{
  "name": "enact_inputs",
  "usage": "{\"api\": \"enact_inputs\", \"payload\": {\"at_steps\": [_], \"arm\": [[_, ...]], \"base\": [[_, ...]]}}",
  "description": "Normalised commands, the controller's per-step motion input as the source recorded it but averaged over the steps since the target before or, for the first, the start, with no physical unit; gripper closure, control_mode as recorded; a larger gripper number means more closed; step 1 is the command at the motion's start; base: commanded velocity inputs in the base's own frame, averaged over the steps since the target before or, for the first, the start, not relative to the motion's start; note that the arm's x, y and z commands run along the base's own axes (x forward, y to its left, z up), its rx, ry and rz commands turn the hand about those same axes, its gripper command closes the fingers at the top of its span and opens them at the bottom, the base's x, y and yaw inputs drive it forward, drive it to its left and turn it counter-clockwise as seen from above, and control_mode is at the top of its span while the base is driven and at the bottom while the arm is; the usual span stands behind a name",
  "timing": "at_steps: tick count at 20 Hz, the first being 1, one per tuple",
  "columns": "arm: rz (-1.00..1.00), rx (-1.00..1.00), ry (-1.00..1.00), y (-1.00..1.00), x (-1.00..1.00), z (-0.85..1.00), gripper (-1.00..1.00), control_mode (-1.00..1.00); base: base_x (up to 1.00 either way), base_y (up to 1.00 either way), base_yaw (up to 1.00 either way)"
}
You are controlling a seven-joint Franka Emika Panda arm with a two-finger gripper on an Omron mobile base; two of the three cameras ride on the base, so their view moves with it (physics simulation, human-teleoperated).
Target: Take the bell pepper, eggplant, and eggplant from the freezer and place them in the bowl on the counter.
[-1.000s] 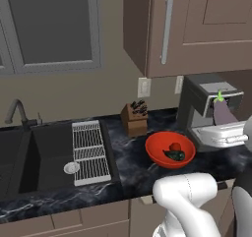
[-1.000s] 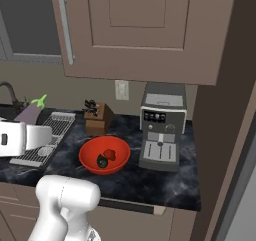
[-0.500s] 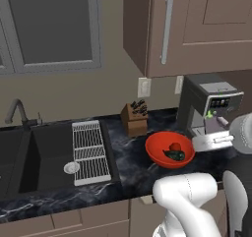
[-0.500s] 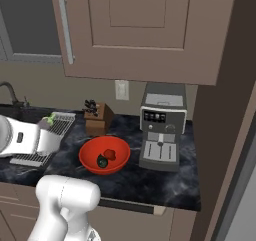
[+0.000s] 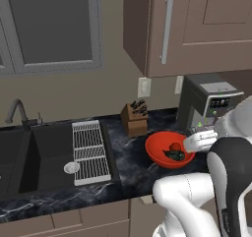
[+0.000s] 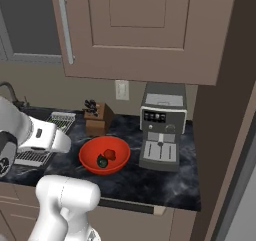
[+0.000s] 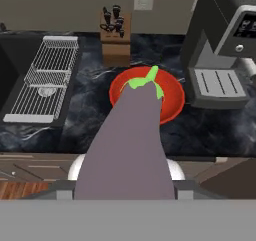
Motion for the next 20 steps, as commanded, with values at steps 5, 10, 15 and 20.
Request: {"api": "enact_inputs", "payload": {"at_steps": [5, 10, 15, 20], "arm": [[0.00, 0.00, 0.19, -0.01, 0.48, -0.42, 1.00, -1.00], [0.00, 0.00, 0.08, -0.06, 0.43, -0.42, 1.00, -1.00], [0.01, 0.00, 0.05, -0.07, 0.36, -0.36, 1.00, -1.00], [0.00, 0.00, 0.09, 0.00, 0.41, -0.32, 1.00, -1.00]], "base": [[0.00, 0.00, 0.00], [0.00, 0.00, 0.00], [0.00, 0.00, 0.00], [0.00, 0.00, 0.00]]}}
